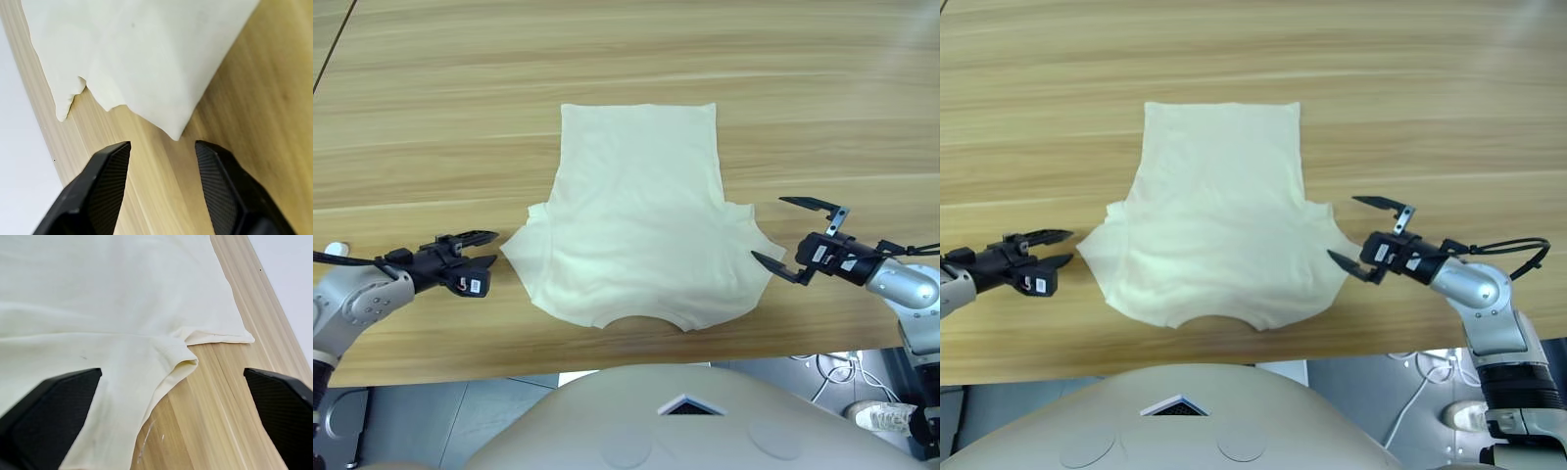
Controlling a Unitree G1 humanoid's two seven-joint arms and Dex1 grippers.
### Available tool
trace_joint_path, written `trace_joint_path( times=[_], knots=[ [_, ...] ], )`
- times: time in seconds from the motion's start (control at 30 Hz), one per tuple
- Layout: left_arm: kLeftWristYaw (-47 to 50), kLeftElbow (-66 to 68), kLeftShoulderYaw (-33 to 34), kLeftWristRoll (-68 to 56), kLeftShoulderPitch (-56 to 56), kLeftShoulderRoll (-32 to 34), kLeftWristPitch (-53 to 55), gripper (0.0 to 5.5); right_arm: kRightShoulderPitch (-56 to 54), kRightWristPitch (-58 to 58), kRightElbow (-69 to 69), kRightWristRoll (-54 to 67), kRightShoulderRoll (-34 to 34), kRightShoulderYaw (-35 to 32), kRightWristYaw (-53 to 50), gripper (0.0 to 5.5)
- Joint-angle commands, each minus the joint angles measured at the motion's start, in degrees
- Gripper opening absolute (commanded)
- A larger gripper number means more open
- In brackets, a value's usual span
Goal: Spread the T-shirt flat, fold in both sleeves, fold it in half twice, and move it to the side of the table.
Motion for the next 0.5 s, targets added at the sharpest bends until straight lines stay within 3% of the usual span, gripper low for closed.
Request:
trace_joint_path(
  times=[0.03,0.2,0.5],
  knots=[
    [-0.5,2.2,-3.6,2.5,0.3,-1.1,-0.6,2.47,-1.1,0.5,0.0,-0.6,0.0,0.3,0.3,5.40],
    [0.0,4.2,-5.3,1.9,-1.5,-1.4,-1.7,2.47,-1.1,0.6,0.0,-0.7,0.2,0.6,0.2,5.40],
    [1.4,6.5,-7.3,2.1,-2.4,-0.8,-3.3,0.88,-0.7,0.9,-0.7,-0.9,0.7,0.9,-0.2,5.40]
  ],
)
